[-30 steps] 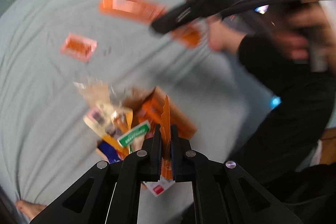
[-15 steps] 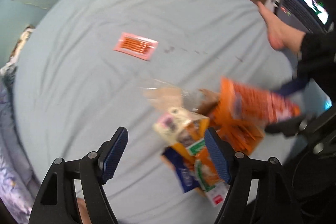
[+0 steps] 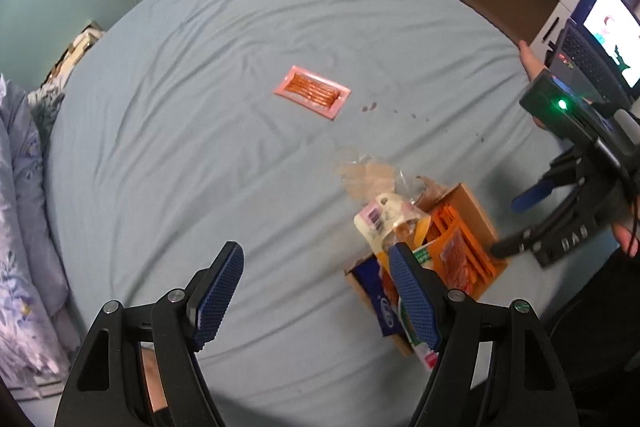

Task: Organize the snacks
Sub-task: 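Carry both orange packs over the box and open both tools to drop them, then lower the right tool onto the last pink stick pack and grasp it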

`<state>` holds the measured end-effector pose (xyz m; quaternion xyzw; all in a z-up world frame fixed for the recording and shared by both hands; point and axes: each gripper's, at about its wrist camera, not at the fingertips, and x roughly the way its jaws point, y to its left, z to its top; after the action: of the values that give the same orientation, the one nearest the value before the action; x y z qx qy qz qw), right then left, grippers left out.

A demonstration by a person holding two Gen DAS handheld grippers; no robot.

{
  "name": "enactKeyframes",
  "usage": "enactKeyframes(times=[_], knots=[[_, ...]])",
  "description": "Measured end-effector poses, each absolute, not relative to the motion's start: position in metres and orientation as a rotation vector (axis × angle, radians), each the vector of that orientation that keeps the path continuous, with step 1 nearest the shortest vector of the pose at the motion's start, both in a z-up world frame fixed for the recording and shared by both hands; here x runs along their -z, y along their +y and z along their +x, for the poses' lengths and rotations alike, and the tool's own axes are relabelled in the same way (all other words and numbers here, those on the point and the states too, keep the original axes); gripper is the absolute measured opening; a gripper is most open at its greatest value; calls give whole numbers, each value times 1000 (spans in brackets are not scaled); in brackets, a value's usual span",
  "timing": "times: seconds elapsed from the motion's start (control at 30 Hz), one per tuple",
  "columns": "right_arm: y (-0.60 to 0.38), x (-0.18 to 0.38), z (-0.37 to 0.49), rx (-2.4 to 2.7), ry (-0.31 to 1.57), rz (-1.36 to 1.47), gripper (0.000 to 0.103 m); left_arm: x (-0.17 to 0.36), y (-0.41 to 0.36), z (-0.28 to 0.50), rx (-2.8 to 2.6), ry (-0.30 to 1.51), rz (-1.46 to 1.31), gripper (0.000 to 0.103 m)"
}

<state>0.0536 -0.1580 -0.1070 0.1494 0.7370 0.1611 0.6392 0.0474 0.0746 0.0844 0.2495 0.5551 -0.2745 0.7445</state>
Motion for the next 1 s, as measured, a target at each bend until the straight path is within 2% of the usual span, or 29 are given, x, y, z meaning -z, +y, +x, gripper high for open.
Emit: enactKeyframes(times=[0.17, 0.5, 1.0], knots=[[-173, 106, 59, -266, 1635, 322, 73, -77, 76, 49, 621, 1234, 515, 76], [-177, 64, 73, -165, 1401, 212, 73, -53, 72, 55, 577, 1269, 508, 76], [-110, 78, 72, -239, 1347, -105, 73, -17, 70, 55, 595, 1347, 572, 76]])
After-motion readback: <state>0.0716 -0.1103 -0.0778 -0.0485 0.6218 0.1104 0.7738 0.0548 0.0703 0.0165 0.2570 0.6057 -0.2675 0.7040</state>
